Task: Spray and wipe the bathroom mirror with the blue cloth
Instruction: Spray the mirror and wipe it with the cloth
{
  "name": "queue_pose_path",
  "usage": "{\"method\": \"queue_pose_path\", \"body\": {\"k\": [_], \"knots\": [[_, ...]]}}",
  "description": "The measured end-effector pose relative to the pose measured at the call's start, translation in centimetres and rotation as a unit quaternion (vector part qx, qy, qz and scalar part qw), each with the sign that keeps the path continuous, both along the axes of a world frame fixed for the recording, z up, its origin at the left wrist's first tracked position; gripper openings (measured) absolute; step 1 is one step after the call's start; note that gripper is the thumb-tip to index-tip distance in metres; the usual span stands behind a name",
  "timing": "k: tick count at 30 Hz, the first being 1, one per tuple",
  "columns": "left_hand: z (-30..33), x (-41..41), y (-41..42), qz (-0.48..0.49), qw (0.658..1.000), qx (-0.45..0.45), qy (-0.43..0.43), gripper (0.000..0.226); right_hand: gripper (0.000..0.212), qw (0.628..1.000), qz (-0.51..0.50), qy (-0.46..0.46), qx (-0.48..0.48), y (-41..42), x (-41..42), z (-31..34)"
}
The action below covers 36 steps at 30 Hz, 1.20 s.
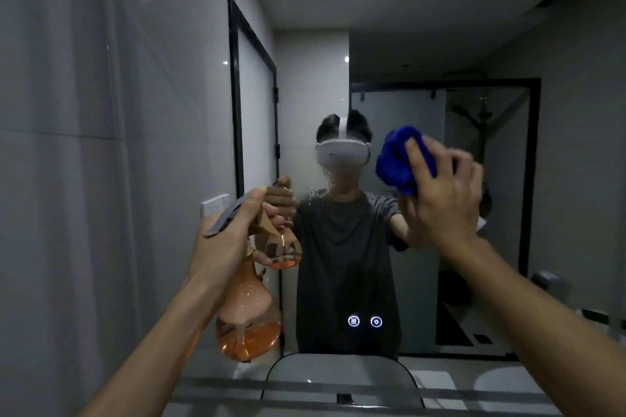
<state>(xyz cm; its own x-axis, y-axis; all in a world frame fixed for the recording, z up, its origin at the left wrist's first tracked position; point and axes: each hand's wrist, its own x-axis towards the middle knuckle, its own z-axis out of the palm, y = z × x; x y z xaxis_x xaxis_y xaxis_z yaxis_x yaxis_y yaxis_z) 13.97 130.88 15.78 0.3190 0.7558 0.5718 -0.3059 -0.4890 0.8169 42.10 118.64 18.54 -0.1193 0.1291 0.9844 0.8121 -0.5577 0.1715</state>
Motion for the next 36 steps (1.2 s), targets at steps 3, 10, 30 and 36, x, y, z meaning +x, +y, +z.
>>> {"method": "queue_pose_path", "body": {"k": [3,10,30,36], "knots": [[1.0,-1.4,0.4,-0.015,1.0,0.009,-0.019,0.04,0.07,0.993,0.013,0.1,0.068,1.9,-2.9,5.6],[2.8,-3.8,1.9,-0.067,0.996,0.019,-0.046,0.041,0.07,0.983,0.003,0.143,0.114,6.0,-7.7,8.1],[1.2,-3.7,2.8,-0.068,0.996,-0.014,-0.061,0.04,0.055,0.975,0.0,-0.211,-0.074,4.1,-3.5,7.2],[1.3,-3.9,3.4,-0.039,0.998,-0.007,-0.057,0.04,0.068,0.989,-0.011,0.087,0.117,5.7,-6.3,12.8]]}}
